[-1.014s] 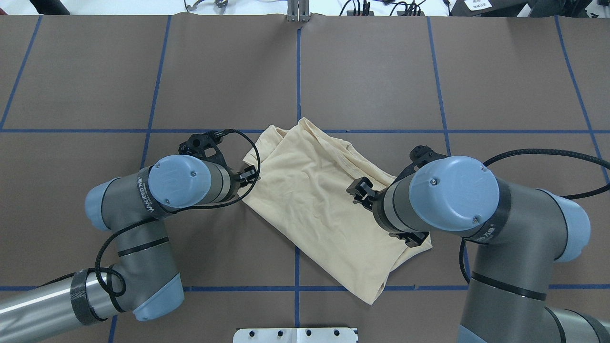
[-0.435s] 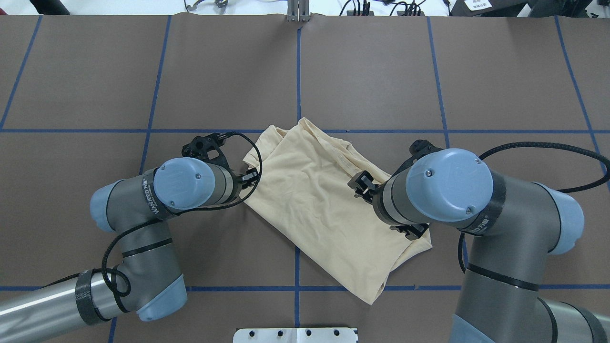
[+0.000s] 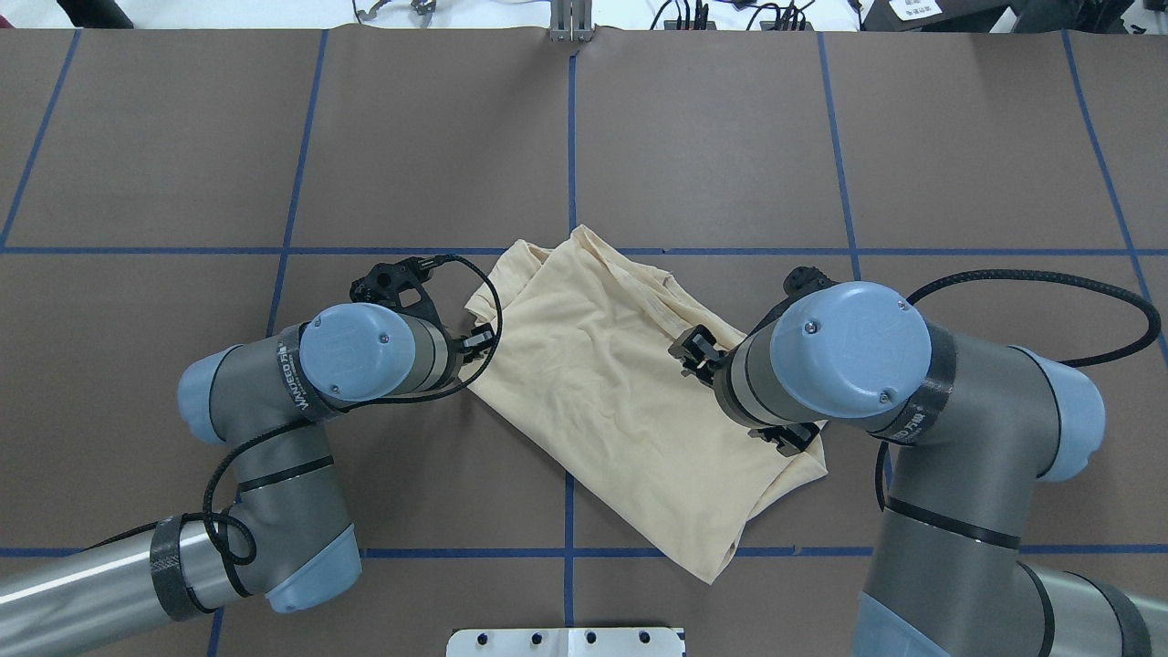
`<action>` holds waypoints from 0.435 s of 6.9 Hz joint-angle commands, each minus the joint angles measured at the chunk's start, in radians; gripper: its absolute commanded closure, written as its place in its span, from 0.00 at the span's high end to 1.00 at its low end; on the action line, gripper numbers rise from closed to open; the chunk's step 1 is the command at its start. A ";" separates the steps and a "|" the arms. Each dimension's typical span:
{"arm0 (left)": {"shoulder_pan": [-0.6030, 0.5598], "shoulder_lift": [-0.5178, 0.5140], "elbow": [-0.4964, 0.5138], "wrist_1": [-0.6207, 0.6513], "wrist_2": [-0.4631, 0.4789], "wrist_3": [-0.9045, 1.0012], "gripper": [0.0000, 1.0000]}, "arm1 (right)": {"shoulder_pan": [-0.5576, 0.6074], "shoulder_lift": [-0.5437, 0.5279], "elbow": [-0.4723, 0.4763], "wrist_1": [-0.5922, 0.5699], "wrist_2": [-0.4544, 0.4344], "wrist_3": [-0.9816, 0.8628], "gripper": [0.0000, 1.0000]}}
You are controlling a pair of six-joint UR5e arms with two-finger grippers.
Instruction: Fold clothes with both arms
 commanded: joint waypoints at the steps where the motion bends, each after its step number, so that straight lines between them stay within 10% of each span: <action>1: 0.000 -0.004 0.003 -0.001 -0.002 -0.001 0.23 | 0.002 -0.002 -0.002 0.000 0.000 0.001 1.00; 3: 0.000 -0.004 0.003 -0.001 -0.002 -0.001 0.00 | 0.002 -0.002 -0.011 0.000 0.000 -0.001 1.00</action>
